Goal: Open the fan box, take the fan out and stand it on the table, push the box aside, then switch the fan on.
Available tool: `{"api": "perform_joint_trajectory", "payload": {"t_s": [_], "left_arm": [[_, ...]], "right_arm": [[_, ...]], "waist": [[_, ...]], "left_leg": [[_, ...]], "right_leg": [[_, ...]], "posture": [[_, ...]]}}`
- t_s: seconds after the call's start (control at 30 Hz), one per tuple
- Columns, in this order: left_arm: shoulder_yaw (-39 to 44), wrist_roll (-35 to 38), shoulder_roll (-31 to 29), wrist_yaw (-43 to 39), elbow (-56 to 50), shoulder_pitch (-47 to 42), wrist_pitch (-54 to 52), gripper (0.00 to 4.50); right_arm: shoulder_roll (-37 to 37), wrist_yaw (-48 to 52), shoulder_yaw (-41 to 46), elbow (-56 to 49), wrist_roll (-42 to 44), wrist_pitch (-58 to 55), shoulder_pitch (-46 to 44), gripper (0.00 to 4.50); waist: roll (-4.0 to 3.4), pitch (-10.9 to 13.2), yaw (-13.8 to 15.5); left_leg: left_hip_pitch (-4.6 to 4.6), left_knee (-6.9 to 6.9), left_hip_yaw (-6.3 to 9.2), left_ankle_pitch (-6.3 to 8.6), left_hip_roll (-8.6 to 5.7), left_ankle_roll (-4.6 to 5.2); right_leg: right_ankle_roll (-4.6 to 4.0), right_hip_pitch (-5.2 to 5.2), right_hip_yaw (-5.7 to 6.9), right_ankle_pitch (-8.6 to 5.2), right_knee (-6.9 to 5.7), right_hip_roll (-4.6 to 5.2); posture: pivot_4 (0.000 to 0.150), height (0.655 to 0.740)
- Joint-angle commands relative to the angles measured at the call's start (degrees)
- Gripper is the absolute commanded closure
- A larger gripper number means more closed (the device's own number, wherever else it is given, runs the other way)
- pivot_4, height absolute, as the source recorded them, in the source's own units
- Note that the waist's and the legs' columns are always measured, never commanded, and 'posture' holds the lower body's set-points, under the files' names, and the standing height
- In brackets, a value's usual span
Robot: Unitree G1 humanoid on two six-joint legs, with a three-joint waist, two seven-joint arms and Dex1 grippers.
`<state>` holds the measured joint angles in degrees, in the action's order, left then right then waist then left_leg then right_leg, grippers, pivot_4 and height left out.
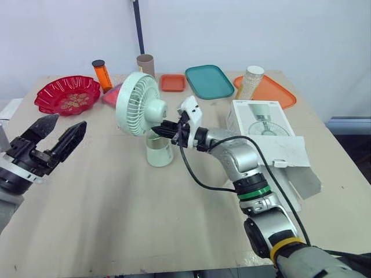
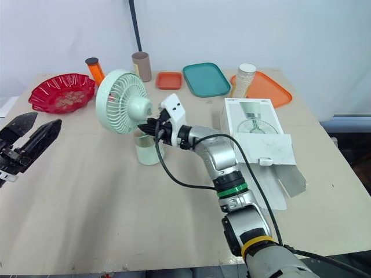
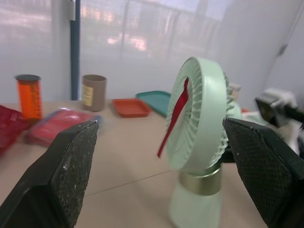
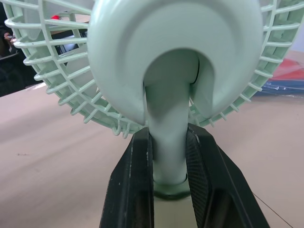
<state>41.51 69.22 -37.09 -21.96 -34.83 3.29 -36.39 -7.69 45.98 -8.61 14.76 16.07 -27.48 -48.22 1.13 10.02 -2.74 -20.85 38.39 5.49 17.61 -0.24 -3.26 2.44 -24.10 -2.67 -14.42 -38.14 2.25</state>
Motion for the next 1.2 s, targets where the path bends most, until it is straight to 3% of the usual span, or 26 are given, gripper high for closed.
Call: {"api": "perform_joint_trajectory", "payload": {"t_s": [0.03,0.07,0.2,0.33,0.4,0.43,0.7,1.2], "left_arm": [[-1.1,-3.1,-1.1,-5.7,1.5,3.1,1.5,0.43],[-2.1,-4.4,-1.3,-7.6,2.4,3.9,1.9,0.55],[-9.1,-13.8,-2.1,-16.1,8.1,3.4,6.5,1.79],[-14.6,-17.5,-1.2,-20.7,12.9,-0.2,9.0,3.31],[-17.8,-20.1,-1.6,-24.3,14.8,-1.3,10.5,3.83],[-18.9,-21.0,-1.6,-25.6,15.4,-1.7,11.2,4.37],[-29.4,-27.6,-2.4,-35.3,17.8,-3.8,13.9,4.48],[-38.7,-33.2,0.5,-39.1,21.7,-7.9,14.2,4.48]], "right_arm": [[-3.5,5.0,2.3,-7.1,3.6,1.5,0.6,4.06],[-4.6,7.2,2.5,-9.3,5.3,1.0,1.6,4.06],[-10.4,16.0,2.3,-19.4,11.0,0.7,8.2,4.06],[-13.6,16.7,2.4,-24.3,12.6,-1.4,12.6,4.06],[-14.7,16.5,3.5,-27.2,14.8,-3.2,14.0,4.06],[-15.0,16.3,3.8,-28.1,15.6,-3.8,14.4,4.06],[-16.4,16.3,0.7,-32.0,14.4,-2.5,19.8,4.06],[-19.3,17.0,-0.5,-35.8,15.0,-1.5,23.1,4.06]], "waist": [[-0.01,0.0,0.0],[-0.01,0.0,0.0],[-0.02,0.0,0.1],[-0.01,0.0,0.0],[-0.02,0.0,0.0],[-0.02,0.0,0.0],[-0.01,0.0,0.0],[0.00,0.0,0.1]], "left_leg": [[0.00,-0.02,-0.03,0.00,0.00,0.00],[0.00,-0.03,-0.03,0.00,0.00,0.00],[-0.10,-0.02,0.03,-0.01,-0.01,-0.01],[-0.08,0.01,-0.03,-0.06,0.04,-0.01],[-0.07,0.01,-0.03,-0.07,0.03,-0.01],[-0.08,0.01,-0.04,-0.07,0.03,-0.01],[-0.17,0.02,-0.04,-0.06,0.02,0.00],[-0.18,0.05,-0.01,-0.07,0.02,0.02]], "right_leg": [[0.00,-0.02,-0.02,0.00,0.00,-0.01],[-0.01,-0.03,-0.02,0.00,0.00,-0.01],[-0.01,-0.06,0.01,-0.01,0.03,-0.02],[-0.06,-0.06,0.01,0.08,0.01,-0.06],[-0.07,-0.06,0.01,0.08,0.01,-0.07],[-0.07,-0.06,0.00,0.09,0.00,-0.06],[-0.06,-0.14,-0.01,0.09,0.02,-0.04],[-0.05,-0.13,0.02,0.09,0.01,-0.04]], "posture": [[0.150,0.7400],[0.150,0.7400],[0.150,0.7400],[0.150,0.7400],[0.150,0.7400],[0.150,0.7400],[0.150,0.7400],[0.150,0.7400]]}}
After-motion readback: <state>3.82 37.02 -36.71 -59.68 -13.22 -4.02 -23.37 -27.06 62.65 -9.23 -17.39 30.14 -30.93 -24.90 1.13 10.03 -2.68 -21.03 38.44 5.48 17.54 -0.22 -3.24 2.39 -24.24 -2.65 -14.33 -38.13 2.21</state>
